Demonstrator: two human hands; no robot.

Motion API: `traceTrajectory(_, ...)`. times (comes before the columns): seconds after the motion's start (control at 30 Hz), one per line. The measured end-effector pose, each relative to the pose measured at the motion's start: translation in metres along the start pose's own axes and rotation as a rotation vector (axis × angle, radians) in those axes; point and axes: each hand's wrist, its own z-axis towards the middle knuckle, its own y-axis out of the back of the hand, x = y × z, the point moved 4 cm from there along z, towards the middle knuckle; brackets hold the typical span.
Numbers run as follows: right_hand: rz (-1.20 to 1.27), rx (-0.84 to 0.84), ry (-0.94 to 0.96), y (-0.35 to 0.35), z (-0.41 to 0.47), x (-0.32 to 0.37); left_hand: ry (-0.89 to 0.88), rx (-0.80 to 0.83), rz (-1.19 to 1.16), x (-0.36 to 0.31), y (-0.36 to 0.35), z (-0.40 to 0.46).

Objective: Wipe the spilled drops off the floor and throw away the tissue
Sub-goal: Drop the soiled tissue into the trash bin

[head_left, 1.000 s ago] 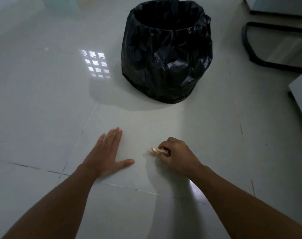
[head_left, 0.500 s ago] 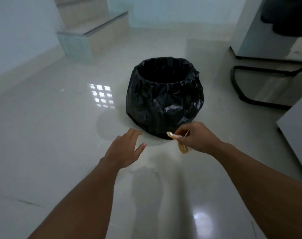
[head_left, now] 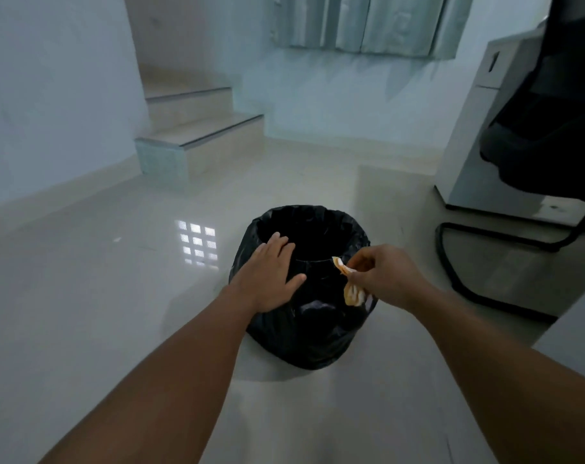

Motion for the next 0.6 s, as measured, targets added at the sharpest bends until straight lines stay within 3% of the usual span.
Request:
traceTrajectory(0.13,0.045,-0.081,0.067,0.0,0.013,-0.003,0.014,0.11,-0.017,0.007,-0.013,0.01)
traceTrajectory(0.23,0.168,-0.223,0.077,0.0,0.026,-0.01,0.035,0.027,-0.062,0.009,-0.021,0.015)
traceTrajectory(0.43,0.422,-0.351,0.04,-0.022,0.049,-0.01,0.014,-0.105,-0.025,0.014,-0.031,0.014)
traceTrajectory(0.6,0.598,-0.212,-0.06,-0.042,0.065,-0.016,-0.003,-0.113,-0.041,0.015,-0.03,0.015)
